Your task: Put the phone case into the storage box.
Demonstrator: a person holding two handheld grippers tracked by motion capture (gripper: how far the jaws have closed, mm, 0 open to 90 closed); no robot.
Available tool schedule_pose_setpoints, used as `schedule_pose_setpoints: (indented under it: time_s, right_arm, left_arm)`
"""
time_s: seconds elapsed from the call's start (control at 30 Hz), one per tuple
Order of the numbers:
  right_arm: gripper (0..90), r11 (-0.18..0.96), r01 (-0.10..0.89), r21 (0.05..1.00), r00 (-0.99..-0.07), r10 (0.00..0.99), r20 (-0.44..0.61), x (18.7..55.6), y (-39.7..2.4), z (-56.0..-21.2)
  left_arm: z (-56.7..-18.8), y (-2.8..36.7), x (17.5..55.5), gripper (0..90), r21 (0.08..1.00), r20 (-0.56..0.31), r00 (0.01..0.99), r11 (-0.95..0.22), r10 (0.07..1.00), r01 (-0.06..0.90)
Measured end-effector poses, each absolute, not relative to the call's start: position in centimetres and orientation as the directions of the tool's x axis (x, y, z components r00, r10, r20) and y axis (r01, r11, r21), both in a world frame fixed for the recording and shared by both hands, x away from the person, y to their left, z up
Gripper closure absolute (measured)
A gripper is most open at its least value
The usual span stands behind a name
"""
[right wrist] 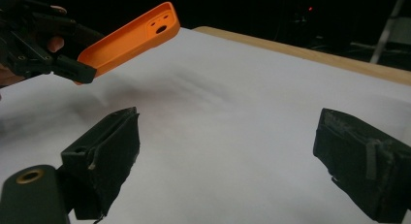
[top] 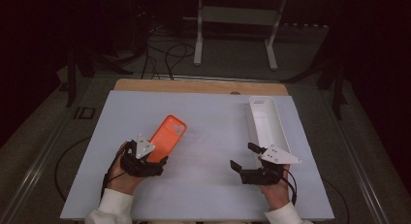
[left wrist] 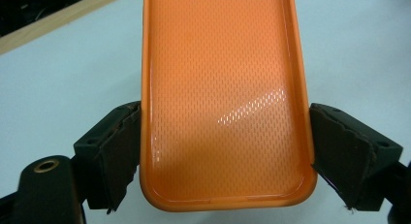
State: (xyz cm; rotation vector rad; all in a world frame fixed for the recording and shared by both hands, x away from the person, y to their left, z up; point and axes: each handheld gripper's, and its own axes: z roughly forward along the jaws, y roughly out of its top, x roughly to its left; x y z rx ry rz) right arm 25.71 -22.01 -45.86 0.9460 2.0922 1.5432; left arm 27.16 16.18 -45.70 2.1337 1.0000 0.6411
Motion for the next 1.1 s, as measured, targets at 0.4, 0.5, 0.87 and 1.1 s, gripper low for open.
schedule_pose_setpoints:
  time_s: [0.4,0.5,0.87,1.1]
  right_arm:
    - [9.2,0.184,0.323,0.928,-0.733,0.669,0.123,27.0,-20.6,-45.0]
    - [9.2,0.188,0.331,0.925,-0.741,0.658,0.131,27.4,-20.3,-44.8]
    - [9.2,0.194,0.350,0.916,-0.767,0.621,0.161,28.6,-19.0,-44.1]
    - [9.2,0.178,0.372,0.911,-0.774,0.601,0.199,29.3,-18.4,-44.0]
  left_arm:
    - [-44.9,15.3,27.0,16.4,0.765,0.172,0.607,-0.494,0.776,0.415]
    - [-44.7,15.2,27.0,16.4,0.767,0.179,0.611,-0.498,0.771,0.404]
    - [-44.0,14.3,26.8,16.4,0.768,0.208,0.627,-0.522,0.751,0.371]
    - [-44.0,14.1,26.8,16.4,0.771,0.214,0.634,-0.527,0.743,0.357]
